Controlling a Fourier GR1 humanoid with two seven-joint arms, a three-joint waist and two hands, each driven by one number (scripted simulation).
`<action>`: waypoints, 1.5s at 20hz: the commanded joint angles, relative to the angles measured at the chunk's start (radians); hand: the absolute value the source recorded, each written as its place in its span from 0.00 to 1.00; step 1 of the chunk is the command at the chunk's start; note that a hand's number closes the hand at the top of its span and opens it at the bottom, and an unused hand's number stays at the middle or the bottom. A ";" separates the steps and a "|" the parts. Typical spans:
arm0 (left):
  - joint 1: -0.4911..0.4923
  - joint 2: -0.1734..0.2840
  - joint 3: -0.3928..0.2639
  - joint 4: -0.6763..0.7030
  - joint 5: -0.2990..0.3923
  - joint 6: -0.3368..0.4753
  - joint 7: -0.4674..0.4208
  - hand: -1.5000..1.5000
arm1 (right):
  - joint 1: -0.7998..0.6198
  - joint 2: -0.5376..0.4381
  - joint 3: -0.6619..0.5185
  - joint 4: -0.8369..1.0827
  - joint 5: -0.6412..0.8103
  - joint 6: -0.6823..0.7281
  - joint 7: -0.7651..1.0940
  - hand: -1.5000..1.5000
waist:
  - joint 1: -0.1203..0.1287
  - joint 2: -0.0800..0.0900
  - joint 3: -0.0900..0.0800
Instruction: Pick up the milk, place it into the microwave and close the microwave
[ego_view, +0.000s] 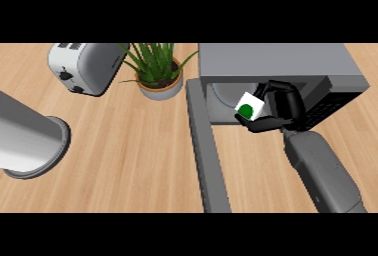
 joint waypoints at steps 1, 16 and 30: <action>-0.037 0.015 -0.006 -0.003 0.008 0.006 0.021 0.00 | -0.210 0.018 -0.036 0.191 0.005 -0.017 0.123 1.00 | 0.067 0.041 -0.009; -0.108 0.025 -0.046 0.064 -0.012 -0.034 0.001 0.00 | -0.210 -0.030 -0.021 0.239 0.100 -0.190 -0.006 1.00 | 0.136 0.060 -0.012; -0.165 0.053 -0.065 0.070 -0.067 -0.030 0.018 0.00 | -0.081 -0.049 -0.108 0.166 0.147 -0.472 -0.177 0.00 | 0.197 0.085 -0.016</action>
